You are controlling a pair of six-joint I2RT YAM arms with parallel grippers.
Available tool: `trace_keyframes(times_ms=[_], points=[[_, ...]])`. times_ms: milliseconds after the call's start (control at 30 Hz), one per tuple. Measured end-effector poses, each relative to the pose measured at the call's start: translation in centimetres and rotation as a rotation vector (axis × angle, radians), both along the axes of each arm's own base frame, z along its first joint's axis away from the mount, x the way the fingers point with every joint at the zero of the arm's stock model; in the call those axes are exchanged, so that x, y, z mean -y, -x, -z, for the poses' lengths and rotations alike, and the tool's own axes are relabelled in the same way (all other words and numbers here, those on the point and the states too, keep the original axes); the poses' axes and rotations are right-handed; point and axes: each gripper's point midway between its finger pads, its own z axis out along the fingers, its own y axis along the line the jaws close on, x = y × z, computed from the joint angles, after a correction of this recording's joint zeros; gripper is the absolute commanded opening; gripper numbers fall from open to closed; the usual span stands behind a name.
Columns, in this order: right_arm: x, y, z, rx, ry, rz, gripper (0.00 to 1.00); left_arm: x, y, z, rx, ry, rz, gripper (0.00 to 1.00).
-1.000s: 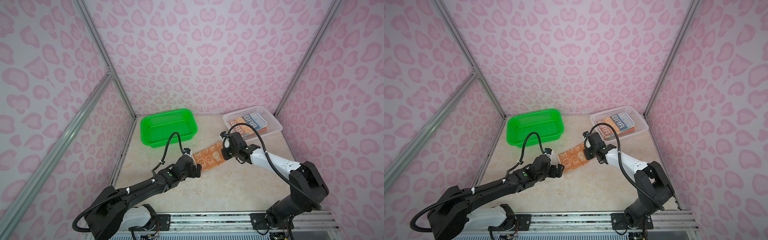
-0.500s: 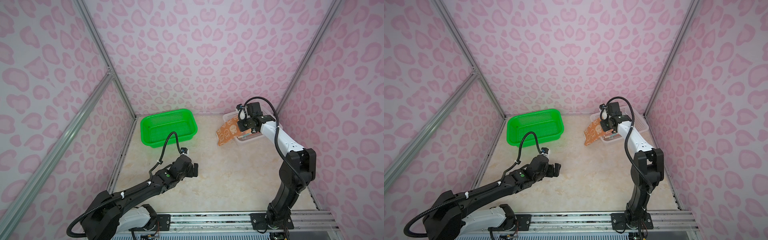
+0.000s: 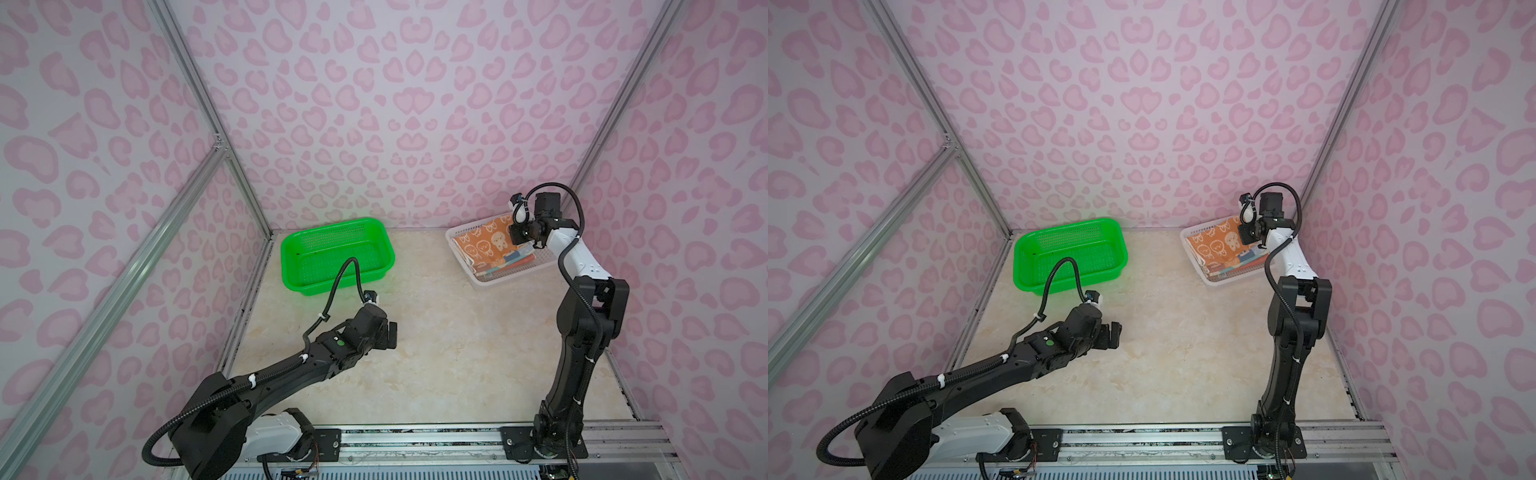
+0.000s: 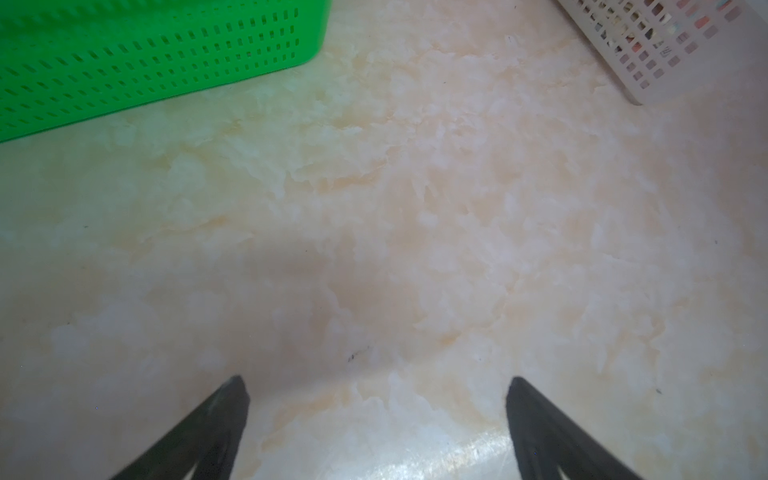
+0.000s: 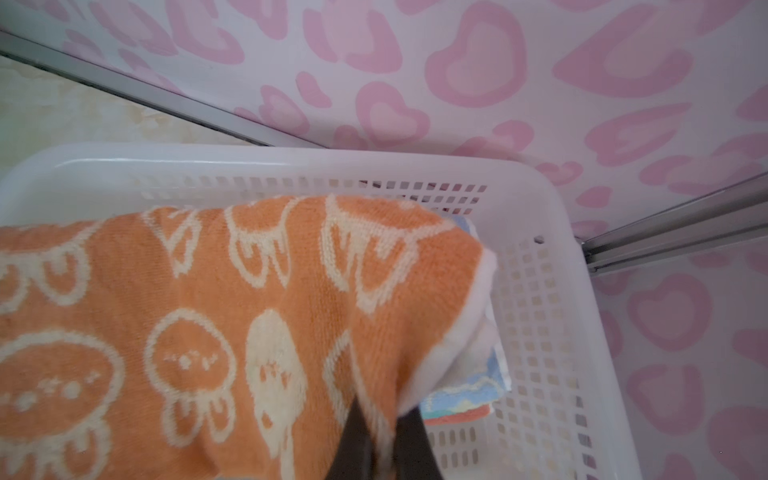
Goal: Fold and stack the towels
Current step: 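Place the folded towel onto the stack in the white basket with the right gripper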
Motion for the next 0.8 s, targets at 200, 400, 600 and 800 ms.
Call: trace_keyframes(times_ms=[200,400,600,800], points=[[2.2,-2.9,1.8,-0.018,0.000,0.023,0.37,-0.1,-0.1,0.1,-0.007,-0.017,-0.006,0.99],[3.1,-4.0,3.7,-0.052,0.016,0.072,0.99,-0.5,-0.2,0.3,-0.013,-0.041,-0.019,0.98],[4.0,-3.8,3.3,-0.054,0.006,0.151,0.99,-1.2,-0.2,-0.2,0.005,-0.057,-0.039,0.98],[3.3,-1.9,0.2,-0.017,-0.037,0.150,0.99,-3.4,-0.4,-1.5,0.064,-0.081,-0.095,0.98]])
